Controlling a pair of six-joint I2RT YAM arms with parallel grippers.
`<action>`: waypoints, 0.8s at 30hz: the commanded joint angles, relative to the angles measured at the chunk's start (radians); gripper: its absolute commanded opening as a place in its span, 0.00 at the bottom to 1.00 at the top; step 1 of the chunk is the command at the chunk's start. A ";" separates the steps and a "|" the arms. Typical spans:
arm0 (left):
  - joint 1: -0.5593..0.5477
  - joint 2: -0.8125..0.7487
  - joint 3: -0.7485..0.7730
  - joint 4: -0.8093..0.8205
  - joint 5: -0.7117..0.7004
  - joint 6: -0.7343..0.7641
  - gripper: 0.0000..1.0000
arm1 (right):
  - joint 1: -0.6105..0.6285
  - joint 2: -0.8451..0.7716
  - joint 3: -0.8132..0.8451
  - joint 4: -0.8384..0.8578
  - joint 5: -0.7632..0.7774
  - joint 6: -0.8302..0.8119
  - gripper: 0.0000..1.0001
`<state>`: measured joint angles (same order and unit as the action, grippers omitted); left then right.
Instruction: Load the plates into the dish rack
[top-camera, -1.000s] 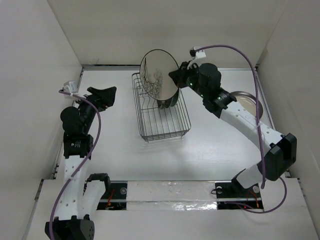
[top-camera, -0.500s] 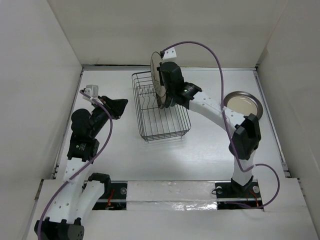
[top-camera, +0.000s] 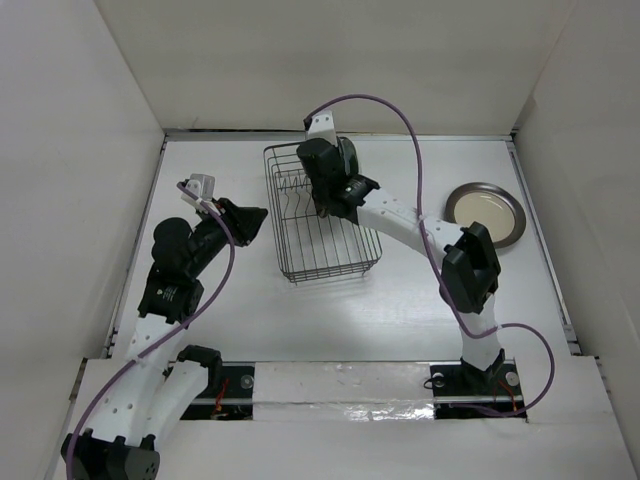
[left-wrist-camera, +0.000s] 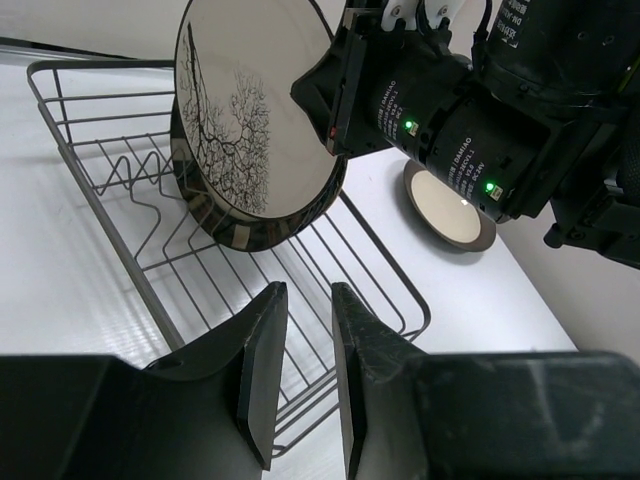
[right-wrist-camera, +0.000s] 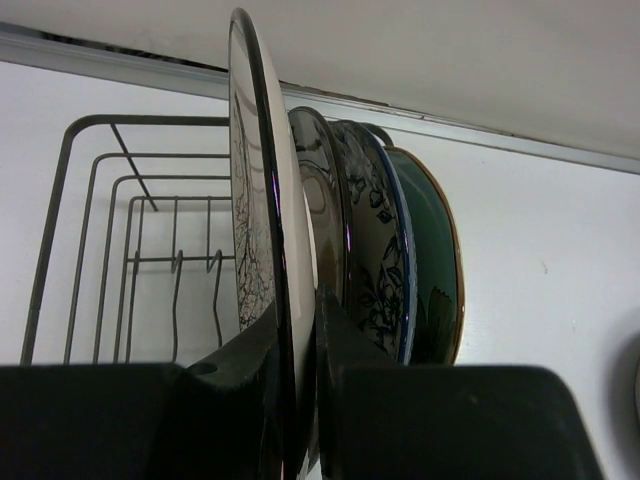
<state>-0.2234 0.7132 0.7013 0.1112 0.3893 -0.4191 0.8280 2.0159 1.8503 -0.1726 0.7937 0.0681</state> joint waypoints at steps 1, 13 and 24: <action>-0.005 -0.005 0.026 0.022 -0.009 0.025 0.22 | 0.006 -0.022 0.004 0.127 0.019 0.076 0.00; -0.005 -0.011 0.018 0.028 -0.007 0.023 0.23 | 0.006 -0.012 -0.101 0.134 -0.073 0.203 0.00; -0.005 -0.001 0.020 0.022 -0.014 0.025 0.24 | 0.006 -0.016 -0.100 0.114 -0.103 0.240 0.21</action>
<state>-0.2234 0.7177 0.7013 0.1036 0.3698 -0.4076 0.8265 2.0338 1.7184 -0.1478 0.7101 0.2668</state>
